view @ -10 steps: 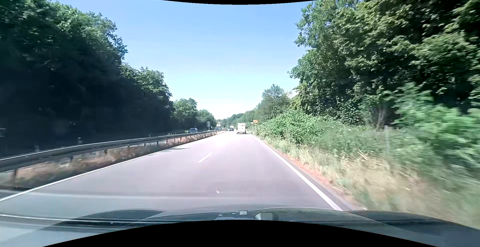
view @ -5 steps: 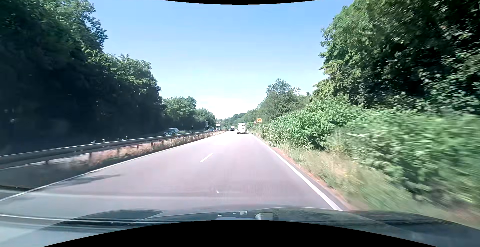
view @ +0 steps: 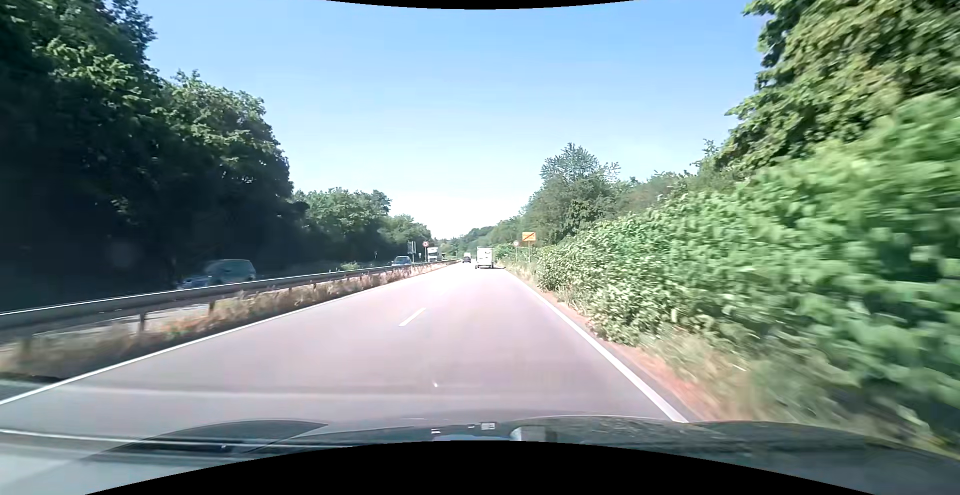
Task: Follow the waypoints while adhering to traffic rules and regulations
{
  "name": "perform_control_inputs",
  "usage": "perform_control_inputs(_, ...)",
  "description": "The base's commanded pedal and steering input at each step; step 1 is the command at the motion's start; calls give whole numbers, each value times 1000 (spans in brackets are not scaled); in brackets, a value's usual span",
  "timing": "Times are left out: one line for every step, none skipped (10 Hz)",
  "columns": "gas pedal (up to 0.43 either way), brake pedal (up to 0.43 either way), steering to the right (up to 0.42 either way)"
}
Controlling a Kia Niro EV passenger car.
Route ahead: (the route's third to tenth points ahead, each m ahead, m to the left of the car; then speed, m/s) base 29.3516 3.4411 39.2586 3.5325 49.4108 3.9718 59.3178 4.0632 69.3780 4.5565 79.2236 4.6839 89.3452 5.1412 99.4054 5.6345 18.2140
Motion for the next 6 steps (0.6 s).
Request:
perform_control_inputs(118,0,-6)
perform_control_inputs(118,0,-6)
perform_control_inputs(118,0,-6)
perform_control_inputs(118,0,-6)
perform_control_inputs(130,0,-6)
perform_control_inputs(138,0,-6)
